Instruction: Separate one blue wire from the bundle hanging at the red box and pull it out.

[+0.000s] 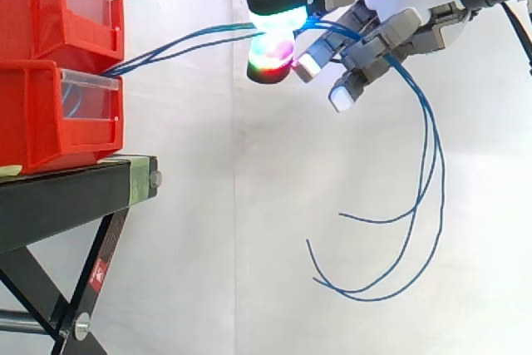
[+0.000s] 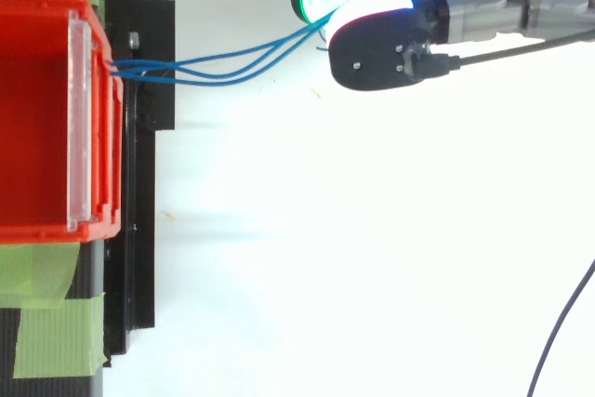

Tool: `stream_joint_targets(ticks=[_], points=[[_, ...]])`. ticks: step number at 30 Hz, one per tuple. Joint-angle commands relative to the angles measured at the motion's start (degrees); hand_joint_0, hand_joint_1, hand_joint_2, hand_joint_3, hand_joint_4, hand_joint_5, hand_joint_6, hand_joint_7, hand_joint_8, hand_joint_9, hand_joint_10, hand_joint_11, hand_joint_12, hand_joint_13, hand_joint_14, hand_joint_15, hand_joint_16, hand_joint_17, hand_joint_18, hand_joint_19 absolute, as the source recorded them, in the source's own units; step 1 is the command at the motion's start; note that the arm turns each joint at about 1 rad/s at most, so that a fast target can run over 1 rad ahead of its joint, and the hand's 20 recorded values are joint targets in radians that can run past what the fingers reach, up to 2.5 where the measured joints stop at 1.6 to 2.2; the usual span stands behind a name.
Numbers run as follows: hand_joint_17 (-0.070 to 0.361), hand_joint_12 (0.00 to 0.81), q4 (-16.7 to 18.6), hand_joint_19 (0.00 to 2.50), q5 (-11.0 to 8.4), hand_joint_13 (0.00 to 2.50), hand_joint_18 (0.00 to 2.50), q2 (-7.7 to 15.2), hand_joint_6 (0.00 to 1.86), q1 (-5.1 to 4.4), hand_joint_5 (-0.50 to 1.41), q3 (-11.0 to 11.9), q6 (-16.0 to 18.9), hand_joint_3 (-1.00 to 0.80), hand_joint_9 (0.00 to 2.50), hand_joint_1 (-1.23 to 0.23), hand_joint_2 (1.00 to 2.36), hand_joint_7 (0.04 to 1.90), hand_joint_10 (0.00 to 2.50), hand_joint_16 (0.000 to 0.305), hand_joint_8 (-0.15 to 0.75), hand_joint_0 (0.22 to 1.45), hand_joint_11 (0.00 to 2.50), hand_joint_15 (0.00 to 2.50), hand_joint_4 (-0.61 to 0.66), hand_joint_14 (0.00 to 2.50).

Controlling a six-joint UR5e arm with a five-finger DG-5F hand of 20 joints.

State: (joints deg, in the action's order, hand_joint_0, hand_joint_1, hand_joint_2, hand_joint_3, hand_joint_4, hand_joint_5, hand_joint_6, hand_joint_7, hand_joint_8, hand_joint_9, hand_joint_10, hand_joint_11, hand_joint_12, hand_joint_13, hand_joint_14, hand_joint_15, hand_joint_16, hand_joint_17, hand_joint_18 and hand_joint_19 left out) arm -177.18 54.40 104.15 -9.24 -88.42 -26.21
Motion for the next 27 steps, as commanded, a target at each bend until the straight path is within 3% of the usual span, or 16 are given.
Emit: stream_joint_targets(ticks=[1, 7, 10, 17, 27], points=[[0.105, 0.299, 0.1, 0.87, 0.0, 1.23, 0.84, 0.0, 0.82, -0.08, -0.23, 0.0, 0.2, -0.35, 1.03, -0.66, 1.02, 1.02, 0.02, 0.047, 0.328, 0.66, 1.28, 0.56, 0.18, 2.5], [0.105, 0.302, 0.2, 0.87, 0.0, 1.23, 0.83, 0.0, 0.82, 0.01, -0.22, 0.0, 0.2, -0.21, 1.03, -0.68, 1.02, 1.01, 0.02, 0.047, 0.326, 0.67, 1.29, 0.55, 0.18, 2.5], [0.105, 0.305, 0.2, 0.91, 0.0, 1.19, 0.79, 0.0, 0.81, -0.08, -0.22, 0.0, 0.2, -0.15, 1.0, -0.72, 1.02, 1.01, 0.02, 0.047, 0.32, 0.74, 1.28, 0.53, 0.17, 2.5], [0.105, 0.295, 0.1, 0.92, 0.0, 1.18, 0.78, 0.0, 0.79, -0.08, -0.23, 0.0, 0.2, -0.31, 0.96, -0.76, 1.02, 1.03, 0.02, 0.046, 0.313, 0.76, 1.28, 0.56, 0.18, 2.5], [0.102, 0.295, 0.2, 0.95, 0.09, 1.15, 0.73, 0.0, 0.81, -0.08, -0.24, 0.0, 0.3, -0.3, 0.91, -0.8, 1.02, 1.01, 0.02, 0.045, 0.304, 0.81, 1.27, 0.5, 0.18, 2.5]])
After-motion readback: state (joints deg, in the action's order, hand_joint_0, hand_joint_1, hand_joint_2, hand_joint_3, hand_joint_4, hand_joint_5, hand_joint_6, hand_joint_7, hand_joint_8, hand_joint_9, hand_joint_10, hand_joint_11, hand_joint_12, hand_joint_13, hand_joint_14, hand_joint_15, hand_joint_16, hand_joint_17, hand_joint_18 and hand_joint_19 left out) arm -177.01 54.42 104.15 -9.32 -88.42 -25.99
